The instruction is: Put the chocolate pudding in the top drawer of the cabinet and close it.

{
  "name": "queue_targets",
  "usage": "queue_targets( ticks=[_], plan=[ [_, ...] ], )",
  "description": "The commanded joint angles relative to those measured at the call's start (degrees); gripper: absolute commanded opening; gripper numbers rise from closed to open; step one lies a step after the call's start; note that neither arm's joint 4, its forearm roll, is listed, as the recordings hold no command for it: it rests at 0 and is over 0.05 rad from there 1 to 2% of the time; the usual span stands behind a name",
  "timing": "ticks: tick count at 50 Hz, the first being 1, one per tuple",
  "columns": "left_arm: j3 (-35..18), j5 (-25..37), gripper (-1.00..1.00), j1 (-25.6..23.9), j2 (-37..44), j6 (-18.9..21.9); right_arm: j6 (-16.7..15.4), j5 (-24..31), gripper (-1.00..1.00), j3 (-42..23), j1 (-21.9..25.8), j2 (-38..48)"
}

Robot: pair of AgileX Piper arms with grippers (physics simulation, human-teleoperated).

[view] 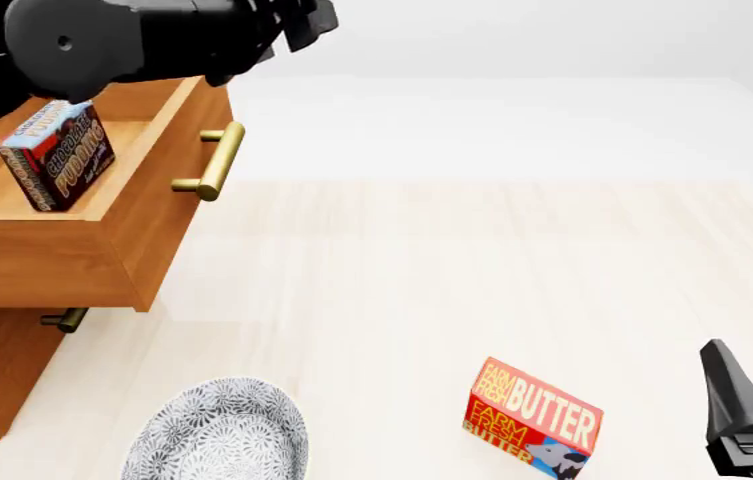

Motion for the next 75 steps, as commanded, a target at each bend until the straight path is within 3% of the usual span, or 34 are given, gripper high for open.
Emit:
queue_targets(
  ticks=[1, 12, 20, 45, 75],
  plan=[
    [2.57, -2.02, 1.0, -0.7, 0.51, -2.6, -0.02, 0.0, 1.0, 0.0, 0.01, 0.0],
    [3.65, -3.1, 1.0, -1.55, 1.7, -4.04, 0.0, 0.01, 1.0, 0.0, -0.01, 0.0],
    [8.29, -5.82, 1.0, -1.39, 0.91, -6.41, 0.0, 0.0, 1.0, 0.0, 0.0, 0.0],
    [15.65, -12.6, 1.0, -1.63, 1.06, -12.17, 0.01, 0.0, 1.0, 0.0, 0.01, 0.0],
    [17.43, -13.95, 1.0, 1.79, 0.95, -12.02, 0.01, -0.01, 1.0, 0.0, 0.0, 0.0]
  ],
)
